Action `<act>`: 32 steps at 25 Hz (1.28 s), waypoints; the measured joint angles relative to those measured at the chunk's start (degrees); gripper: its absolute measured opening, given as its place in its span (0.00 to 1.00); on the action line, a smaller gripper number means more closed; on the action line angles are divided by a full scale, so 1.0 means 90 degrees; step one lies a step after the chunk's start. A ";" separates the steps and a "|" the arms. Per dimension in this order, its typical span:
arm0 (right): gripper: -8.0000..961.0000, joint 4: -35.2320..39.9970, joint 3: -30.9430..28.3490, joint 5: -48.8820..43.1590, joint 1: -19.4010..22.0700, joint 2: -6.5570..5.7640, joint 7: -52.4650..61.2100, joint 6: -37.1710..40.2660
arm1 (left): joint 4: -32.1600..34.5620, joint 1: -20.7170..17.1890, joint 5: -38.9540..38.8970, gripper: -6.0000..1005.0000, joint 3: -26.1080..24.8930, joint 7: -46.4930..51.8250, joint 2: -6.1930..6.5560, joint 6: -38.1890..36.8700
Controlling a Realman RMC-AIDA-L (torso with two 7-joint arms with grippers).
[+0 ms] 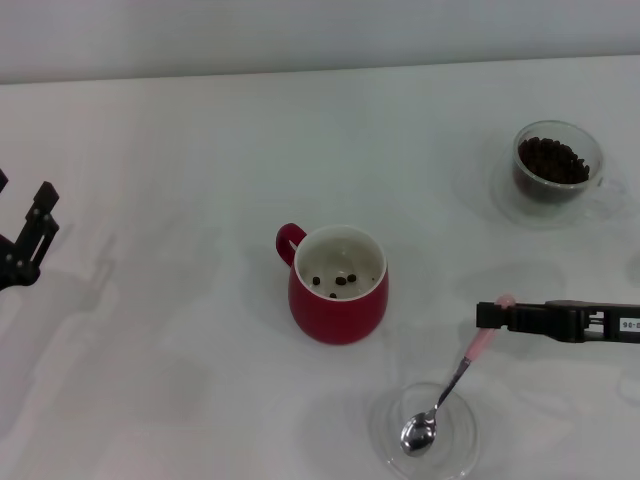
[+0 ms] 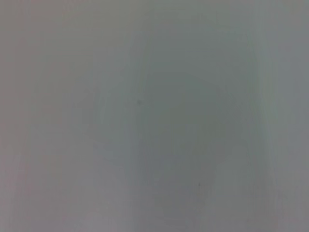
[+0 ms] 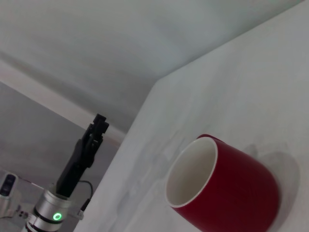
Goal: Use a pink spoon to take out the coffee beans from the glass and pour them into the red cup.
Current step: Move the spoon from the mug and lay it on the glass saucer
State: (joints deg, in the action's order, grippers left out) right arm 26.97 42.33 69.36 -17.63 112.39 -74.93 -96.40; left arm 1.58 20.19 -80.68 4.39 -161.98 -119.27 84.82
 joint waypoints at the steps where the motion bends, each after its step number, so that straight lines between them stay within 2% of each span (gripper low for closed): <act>1: 0.24 -0.0020 0.0001 -0.0030 -0.0013 -0.0001 -0.0015 0.0038 | 0.0000 0.0000 0.0000 0.55 0.0000 0.0000 0.0000 0.0000; 32: 0.25 -0.0132 0.0015 -0.0365 -0.0036 -0.0011 -0.0081 0.0505 | 0.0003 -0.0065 0.0000 0.55 0.0000 0.0000 -0.0010 0.0068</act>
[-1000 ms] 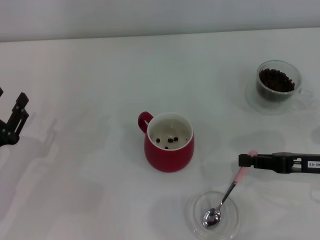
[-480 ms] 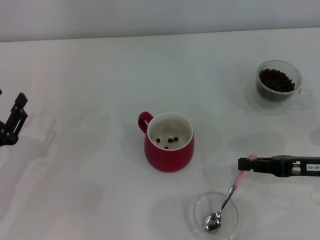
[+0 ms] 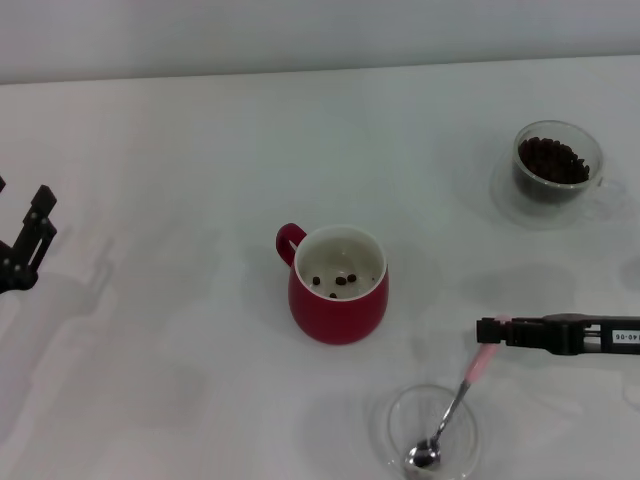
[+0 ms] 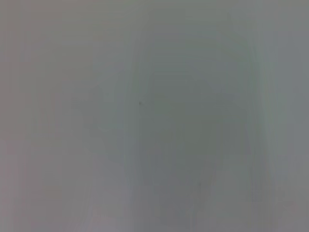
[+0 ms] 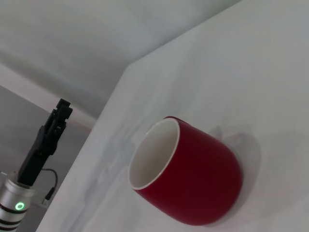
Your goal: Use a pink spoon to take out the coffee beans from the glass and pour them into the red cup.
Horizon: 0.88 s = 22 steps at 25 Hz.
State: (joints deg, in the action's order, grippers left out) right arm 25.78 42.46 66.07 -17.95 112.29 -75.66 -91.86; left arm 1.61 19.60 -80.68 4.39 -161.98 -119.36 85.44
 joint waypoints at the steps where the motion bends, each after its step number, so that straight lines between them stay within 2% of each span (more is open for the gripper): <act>1: 0.25 -0.0021 0.0000 0.0000 -0.0003 -0.0009 -0.0009 0.0015 | -0.0001 0.0000 0.0000 0.55 0.0000 0.0000 0.0000 0.0000; 18: 0.26 -0.0028 -0.0098 0.0045 -0.0009 -0.0087 -0.0117 0.0302 | -0.0023 -0.0030 0.0064 0.55 0.0000 0.0000 -0.0009 0.0100; 22: 0.26 -0.0009 -0.0299 0.0066 -0.0065 -0.0117 -0.0150 0.0345 | -0.0022 -0.0038 0.0067 0.55 0.0000 0.0000 -0.0010 0.0141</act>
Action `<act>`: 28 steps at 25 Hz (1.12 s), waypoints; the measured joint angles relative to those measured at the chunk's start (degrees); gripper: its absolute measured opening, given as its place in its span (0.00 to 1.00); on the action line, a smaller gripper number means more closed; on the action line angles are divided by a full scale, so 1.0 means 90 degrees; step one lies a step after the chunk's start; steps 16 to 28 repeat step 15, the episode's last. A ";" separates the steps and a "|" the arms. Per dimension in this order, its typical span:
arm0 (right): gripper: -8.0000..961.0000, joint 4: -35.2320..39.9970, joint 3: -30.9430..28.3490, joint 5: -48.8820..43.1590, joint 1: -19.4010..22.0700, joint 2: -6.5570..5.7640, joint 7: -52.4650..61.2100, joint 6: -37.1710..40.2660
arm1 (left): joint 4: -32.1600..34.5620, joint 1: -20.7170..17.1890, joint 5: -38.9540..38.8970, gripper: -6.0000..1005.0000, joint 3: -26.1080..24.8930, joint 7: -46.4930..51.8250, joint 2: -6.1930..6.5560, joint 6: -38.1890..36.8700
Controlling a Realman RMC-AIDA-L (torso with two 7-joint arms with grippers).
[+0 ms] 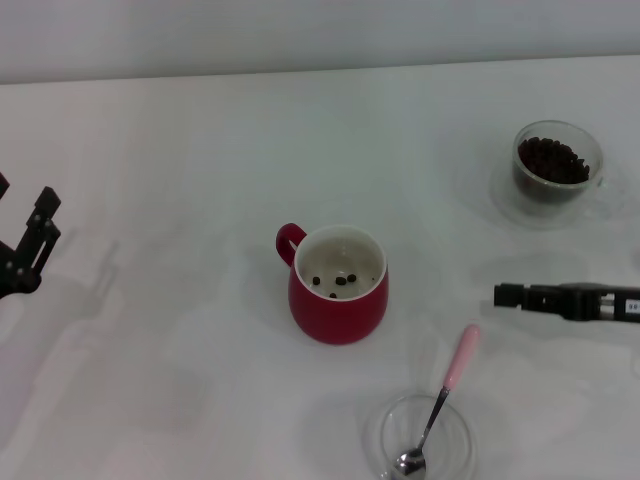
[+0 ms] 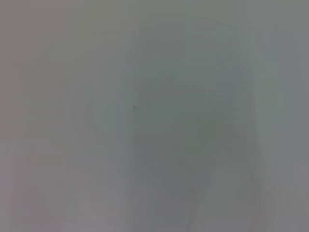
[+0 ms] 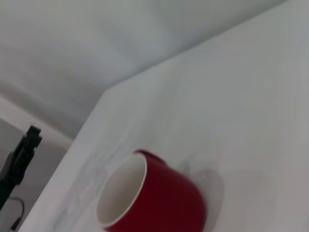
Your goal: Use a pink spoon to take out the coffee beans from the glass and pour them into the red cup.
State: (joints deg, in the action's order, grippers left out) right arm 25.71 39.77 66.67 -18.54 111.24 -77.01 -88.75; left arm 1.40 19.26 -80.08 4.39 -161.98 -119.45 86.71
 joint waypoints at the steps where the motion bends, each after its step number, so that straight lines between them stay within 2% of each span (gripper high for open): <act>1: 0.26 0.0002 -0.0065 0.0000 -0.0022 -0.0015 -0.0010 0.0003 | 0.0000 -0.0008 0.0001 0.55 0.0000 0.0000 0.0000 0.0015; 8: 0.26 0.0103 -0.0773 0.0008 -0.0170 -0.0215 -0.0150 0.0005 | 0.0000 -0.0033 0.0002 0.55 0.0000 0.0000 0.0000 0.0047; 15: 0.26 0.0500 -0.1261 0.0014 -0.0176 -0.0310 -0.0322 0.0083 | 0.0001 -0.0041 -0.0001 0.55 0.0000 0.0000 0.0000 0.0054; 28: 0.26 0.0500 -0.1261 0.0014 -0.0176 -0.0310 -0.0322 0.0083 | 0.0001 -0.0041 -0.0001 0.55 0.0000 0.0000 0.0000 0.0054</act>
